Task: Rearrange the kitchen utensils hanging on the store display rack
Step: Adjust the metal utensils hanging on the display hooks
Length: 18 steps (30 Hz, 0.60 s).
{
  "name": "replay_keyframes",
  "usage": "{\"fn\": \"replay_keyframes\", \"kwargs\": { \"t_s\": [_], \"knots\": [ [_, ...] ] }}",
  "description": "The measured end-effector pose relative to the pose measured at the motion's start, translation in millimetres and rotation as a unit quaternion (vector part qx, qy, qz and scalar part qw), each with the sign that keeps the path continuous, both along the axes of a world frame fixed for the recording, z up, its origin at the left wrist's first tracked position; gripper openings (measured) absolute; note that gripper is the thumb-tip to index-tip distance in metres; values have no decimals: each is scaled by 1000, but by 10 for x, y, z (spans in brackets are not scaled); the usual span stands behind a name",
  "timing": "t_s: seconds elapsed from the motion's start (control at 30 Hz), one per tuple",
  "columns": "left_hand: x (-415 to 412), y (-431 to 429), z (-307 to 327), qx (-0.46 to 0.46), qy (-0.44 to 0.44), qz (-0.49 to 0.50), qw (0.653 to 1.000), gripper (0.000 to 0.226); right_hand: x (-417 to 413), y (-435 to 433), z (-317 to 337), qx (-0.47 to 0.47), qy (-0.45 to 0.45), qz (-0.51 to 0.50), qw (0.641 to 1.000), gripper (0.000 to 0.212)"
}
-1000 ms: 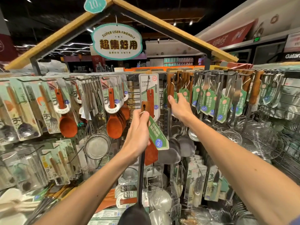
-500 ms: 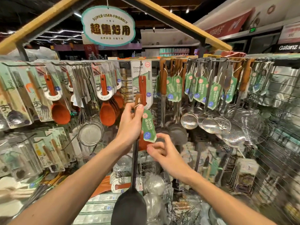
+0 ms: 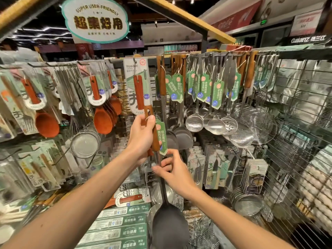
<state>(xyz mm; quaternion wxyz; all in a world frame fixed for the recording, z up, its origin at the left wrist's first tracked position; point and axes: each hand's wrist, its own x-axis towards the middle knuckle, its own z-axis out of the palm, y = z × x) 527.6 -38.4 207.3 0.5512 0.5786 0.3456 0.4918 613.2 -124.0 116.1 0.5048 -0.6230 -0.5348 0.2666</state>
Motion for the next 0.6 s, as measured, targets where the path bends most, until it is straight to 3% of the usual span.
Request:
{"fn": "replay_keyframes", "kwargs": {
  "t_s": [0.13,0.23,0.33,0.6],
  "knots": [
    [40,59,-80,5,47,16,999,19,-3,-40,-28,-25,108,53,992,29],
    [23,125,-146,66,149,28,986,26,30,-50,-105,-26,111,52,992,19],
    [2,167,-175,104,228,-13,968,25,75,-50,-204,-31,130,47,990,17],
    [186,338,-277,120,264,-32,957,29,331,-31,-359,-56,138,36,988,21]
  ]
}}
